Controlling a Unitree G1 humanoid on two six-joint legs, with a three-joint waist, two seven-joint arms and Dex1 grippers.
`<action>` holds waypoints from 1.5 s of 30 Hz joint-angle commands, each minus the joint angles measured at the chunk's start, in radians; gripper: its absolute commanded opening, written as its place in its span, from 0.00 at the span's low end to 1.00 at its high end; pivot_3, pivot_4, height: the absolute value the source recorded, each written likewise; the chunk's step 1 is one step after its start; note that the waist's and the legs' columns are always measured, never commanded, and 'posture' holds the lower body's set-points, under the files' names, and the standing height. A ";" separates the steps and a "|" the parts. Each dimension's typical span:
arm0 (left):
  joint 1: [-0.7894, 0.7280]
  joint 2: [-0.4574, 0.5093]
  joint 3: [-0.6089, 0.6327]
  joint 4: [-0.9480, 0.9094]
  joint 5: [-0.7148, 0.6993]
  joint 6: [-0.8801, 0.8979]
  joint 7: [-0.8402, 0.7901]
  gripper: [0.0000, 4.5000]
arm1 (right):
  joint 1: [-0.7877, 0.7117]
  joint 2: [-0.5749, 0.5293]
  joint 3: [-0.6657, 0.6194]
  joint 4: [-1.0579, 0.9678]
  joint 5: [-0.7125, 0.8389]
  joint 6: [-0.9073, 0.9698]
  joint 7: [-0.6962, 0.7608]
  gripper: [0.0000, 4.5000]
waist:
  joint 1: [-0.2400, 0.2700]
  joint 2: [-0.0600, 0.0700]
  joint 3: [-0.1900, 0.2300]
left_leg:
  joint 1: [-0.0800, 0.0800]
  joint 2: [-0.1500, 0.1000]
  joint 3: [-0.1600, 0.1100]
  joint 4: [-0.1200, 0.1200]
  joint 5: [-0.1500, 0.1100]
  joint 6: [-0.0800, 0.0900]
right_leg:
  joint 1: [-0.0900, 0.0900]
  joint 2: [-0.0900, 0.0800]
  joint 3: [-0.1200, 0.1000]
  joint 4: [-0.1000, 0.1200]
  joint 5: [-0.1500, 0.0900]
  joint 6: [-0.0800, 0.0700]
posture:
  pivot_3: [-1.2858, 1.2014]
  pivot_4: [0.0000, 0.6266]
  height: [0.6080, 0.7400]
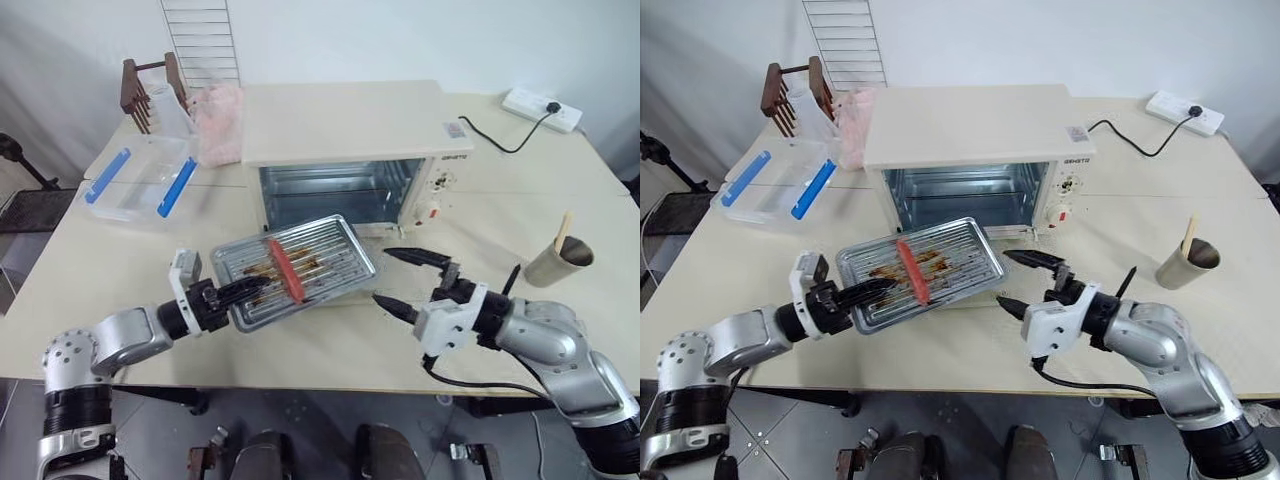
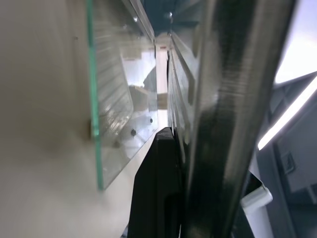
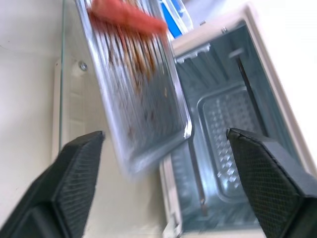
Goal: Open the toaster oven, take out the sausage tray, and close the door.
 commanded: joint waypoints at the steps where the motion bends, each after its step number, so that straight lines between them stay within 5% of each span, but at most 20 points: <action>1: 0.075 0.043 0.074 -0.067 -0.043 0.000 -0.110 0.00 | 0.027 -0.020 -0.088 0.064 0.107 -0.005 0.023 0.88 | -0.002 0.000 0.000 | 0.000 0.000 0.000 0.000 0.000 0.000 | 0.000 0.000 0.000 0.000 0.000 0.000 | 0.52 0.24 1.00; 12: 0.471 -0.060 0.336 -0.240 -0.043 -0.135 -0.230 0.00 | 0.027 0.001 -0.113 0.365 0.257 -0.004 0.148 0.88 | -0.002 0.000 0.000 | 0.001 0.001 0.002 0.000 0.000 0.000 | 0.000 0.000 0.003 -0.003 -0.001 -0.003 | 0.52 0.24 1.00; 18: 0.607 -0.256 0.468 -0.322 -0.043 -0.274 -0.193 0.00 | -0.104 0.069 -0.077 0.565 0.261 0.080 0.166 0.53 | -0.006 0.000 0.000 | 0.001 0.001 0.001 0.003 -0.002 -0.001 | 0.000 -0.002 0.003 -0.003 -0.002 -0.004 | 0.52 0.24 1.00; 25: 0.522 -0.375 0.489 -0.391 -0.043 -0.399 -0.104 0.00 | -0.213 0.118 -0.035 0.688 0.268 0.069 0.239 0.00 | -0.002 -0.001 0.000 | 0.001 0.002 0.000 0.005 -0.002 -0.001 | 0.000 -0.003 0.002 0.000 -0.004 -0.008 | 0.52 0.24 1.00; 32: 0.386 -0.414 0.507 -0.344 -0.043 -0.437 -0.006 0.00 | -0.255 0.162 -0.011 0.694 0.407 0.203 0.469 0.00 | -0.003 -0.001 -0.001 | 0.001 0.002 0.000 0.006 -0.003 0.000 | 0.001 -0.002 -0.001 0.000 -0.004 -0.007 | 0.52 0.24 1.00; 45: 0.319 -0.438 0.549 -0.315 -0.043 -0.396 0.051 0.00 | -0.236 0.227 -0.076 0.554 0.552 0.232 0.553 0.00 | -0.003 -0.001 -0.001 | 0.001 0.002 0.000 0.006 -0.004 0.000 | 0.001 -0.001 -0.001 0.000 -0.004 -0.007 | 0.52 0.24 1.00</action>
